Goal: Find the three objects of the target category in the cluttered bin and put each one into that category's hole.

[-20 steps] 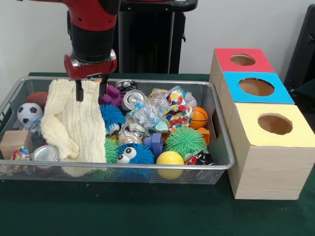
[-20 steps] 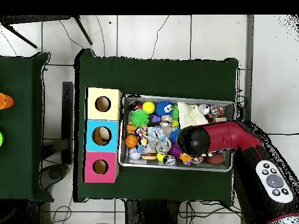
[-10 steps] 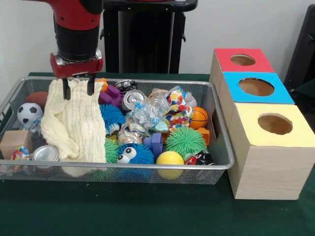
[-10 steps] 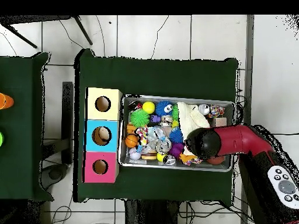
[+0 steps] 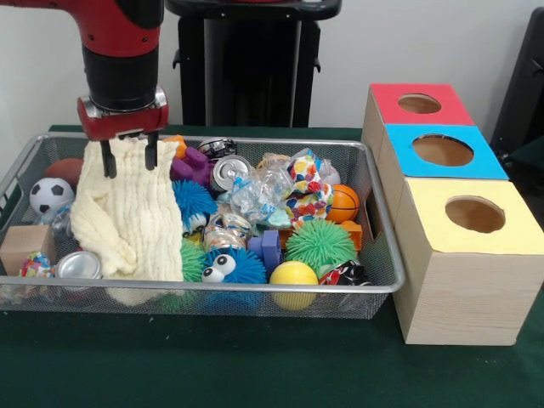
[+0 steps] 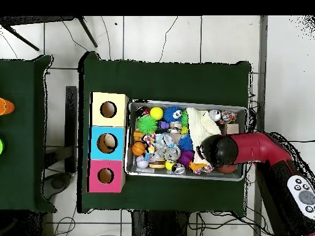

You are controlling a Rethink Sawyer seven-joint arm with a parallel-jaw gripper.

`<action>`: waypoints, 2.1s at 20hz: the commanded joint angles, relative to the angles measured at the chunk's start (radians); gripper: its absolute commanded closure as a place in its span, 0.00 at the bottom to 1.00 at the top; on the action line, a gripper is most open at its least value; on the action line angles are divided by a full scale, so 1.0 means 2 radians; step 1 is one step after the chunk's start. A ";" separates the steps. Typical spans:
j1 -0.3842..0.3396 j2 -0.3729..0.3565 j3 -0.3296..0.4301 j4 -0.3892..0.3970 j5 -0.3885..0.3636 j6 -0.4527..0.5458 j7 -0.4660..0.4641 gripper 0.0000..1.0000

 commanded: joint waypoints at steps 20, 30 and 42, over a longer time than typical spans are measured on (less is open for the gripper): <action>-0.036 0.047 0.057 -0.006 -0.029 -0.017 -0.134 0.00; -0.034 0.079 0.060 -0.001 -0.042 -0.051 -0.102 0.00; -0.035 0.092 0.056 0.010 -0.052 -0.081 -0.094 0.00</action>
